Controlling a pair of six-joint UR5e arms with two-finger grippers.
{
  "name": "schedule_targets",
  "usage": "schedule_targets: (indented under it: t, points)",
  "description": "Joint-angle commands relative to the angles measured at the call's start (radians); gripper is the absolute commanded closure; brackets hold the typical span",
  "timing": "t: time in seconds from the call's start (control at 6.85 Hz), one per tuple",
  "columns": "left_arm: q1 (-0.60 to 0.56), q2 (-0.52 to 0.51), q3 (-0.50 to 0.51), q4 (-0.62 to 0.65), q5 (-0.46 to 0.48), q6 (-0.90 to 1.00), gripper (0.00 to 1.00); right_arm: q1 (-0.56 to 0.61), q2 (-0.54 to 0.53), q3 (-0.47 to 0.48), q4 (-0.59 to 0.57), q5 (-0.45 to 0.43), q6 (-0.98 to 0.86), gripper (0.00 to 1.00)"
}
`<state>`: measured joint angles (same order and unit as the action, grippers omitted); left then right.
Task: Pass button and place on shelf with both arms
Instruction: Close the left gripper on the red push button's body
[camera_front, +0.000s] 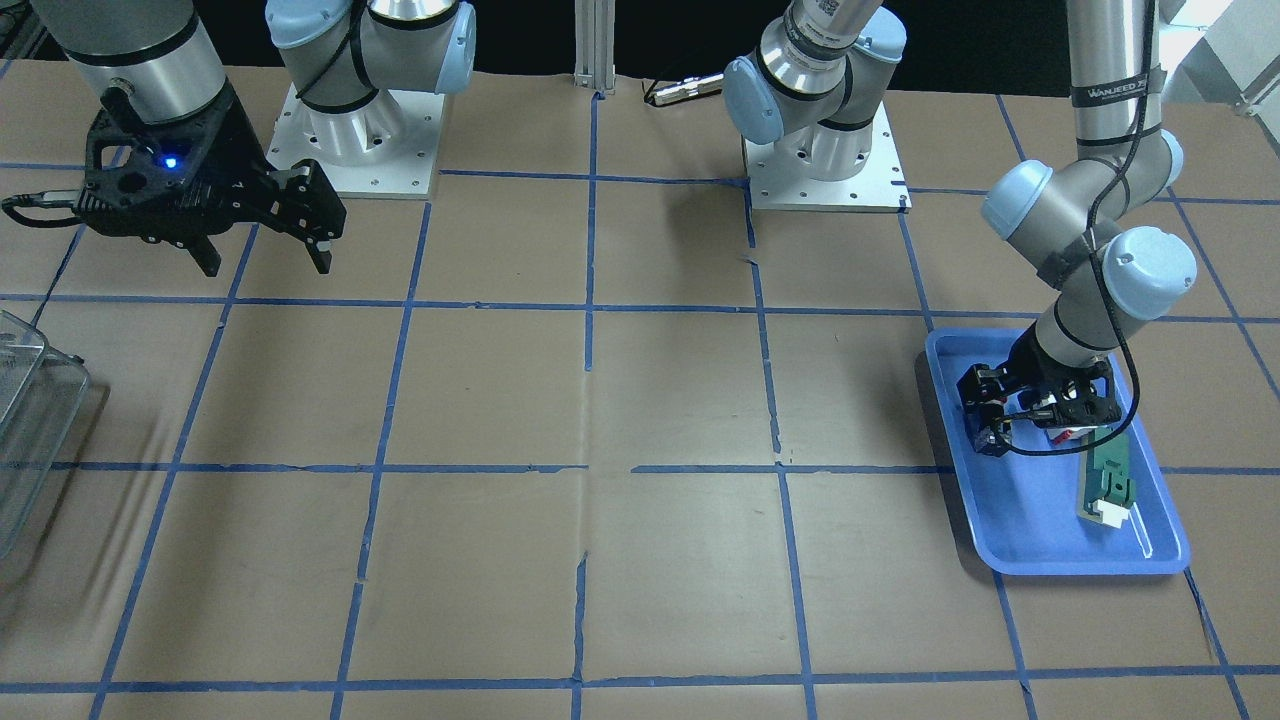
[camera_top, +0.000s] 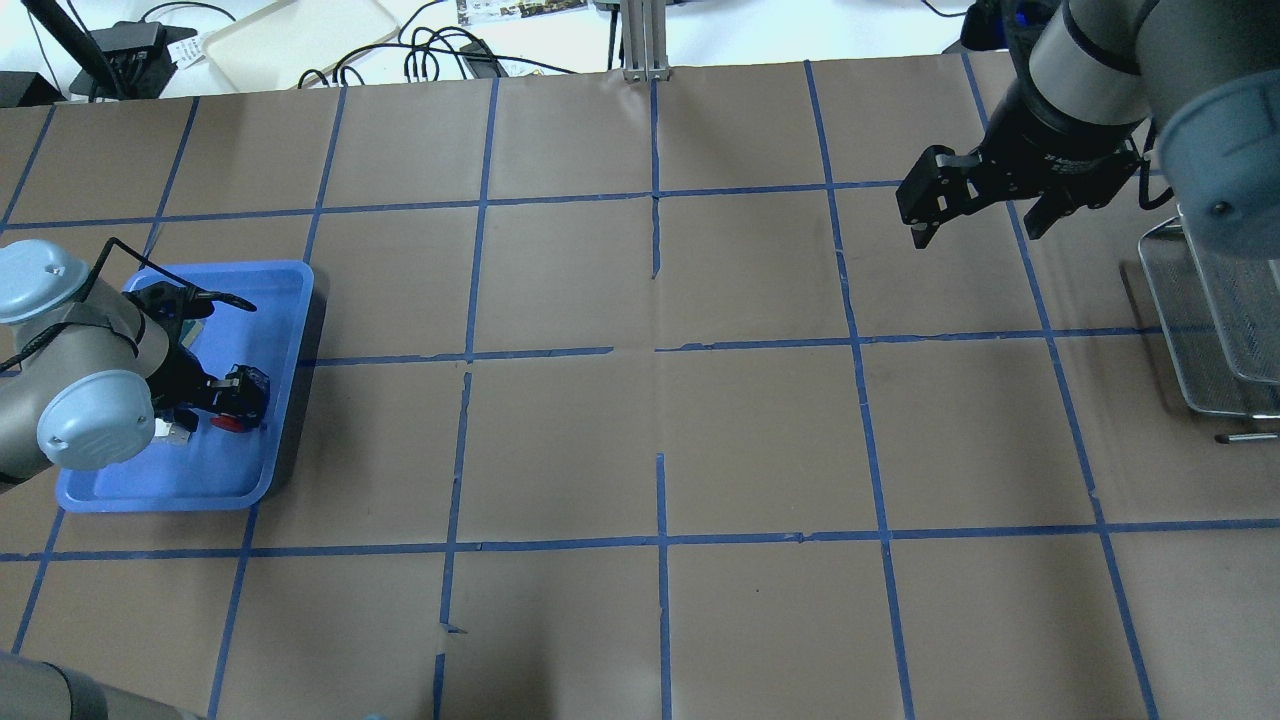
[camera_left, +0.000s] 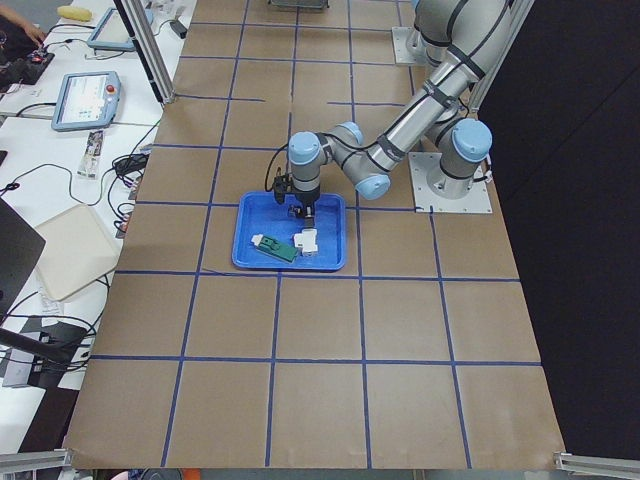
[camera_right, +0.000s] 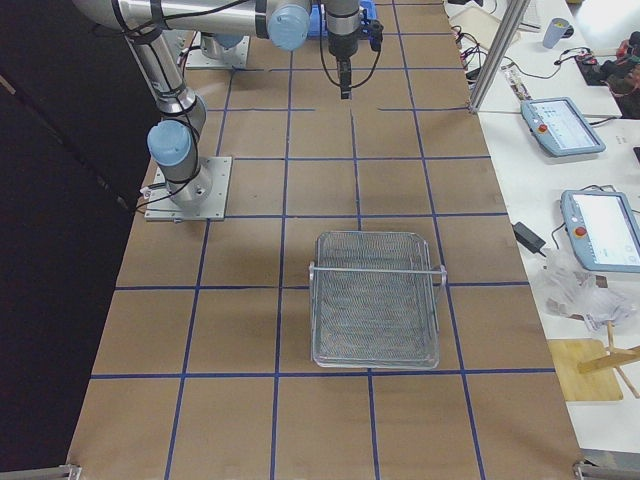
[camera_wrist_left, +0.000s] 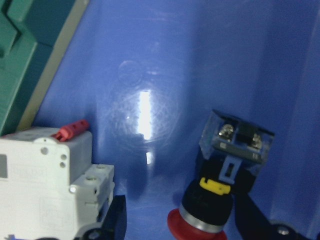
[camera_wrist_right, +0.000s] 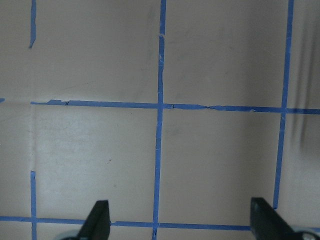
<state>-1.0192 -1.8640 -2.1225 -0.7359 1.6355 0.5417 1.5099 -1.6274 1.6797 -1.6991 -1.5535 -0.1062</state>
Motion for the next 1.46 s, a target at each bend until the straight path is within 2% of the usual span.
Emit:
schedule_targets:
  t: [0.0, 0.15, 0.29, 0.44, 0.58, 0.73, 1.02, 1.17, 1.31]
  points:
    - [-0.001, 0.000, -0.002, 0.007, -0.002, 0.165, 0.17, 0.001, -0.002, 0.000, -0.001, 0.001, 0.000, 0.00]
    - [-0.001, 0.003, -0.002, 0.007, -0.003, 0.172, 0.34, 0.001, -0.002, 0.000, -0.002, 0.003, 0.000, 0.00]
    - [-0.001, 0.002, 0.002, 0.006, -0.002, 0.175, 0.62, 0.003, -0.002, 0.000, -0.001, 0.003, 0.000, 0.00]
    - [-0.001, 0.002, 0.003, 0.006, -0.002, 0.175, 0.72, 0.003, -0.002, 0.000, -0.001, 0.003, 0.000, 0.00]
    - [-0.001, 0.003, 0.004, 0.006, -0.002, 0.176, 0.76, 0.003, -0.002, 0.000, -0.001, 0.001, 0.000, 0.00]
    - [-0.001, 0.005, 0.006, 0.007, -0.003, 0.178, 0.85, 0.001, -0.002, 0.000, -0.001, 0.001, 0.000, 0.00]
    - [-0.024, 0.061, 0.045, -0.008, -0.002, 0.178, 0.86, 0.003, 0.000, 0.000, -0.004, 0.004, -0.001, 0.00]
    - [-0.047, 0.086, 0.105, -0.072, -0.003, 0.217, 0.86, 0.003, 0.000, 0.000, -0.004, 0.004, 0.000, 0.00]
    - [-0.100, 0.116, 0.189, -0.227, -0.005, 0.260, 0.86, 0.003, 0.000, 0.000, -0.002, 0.004, 0.000, 0.00]
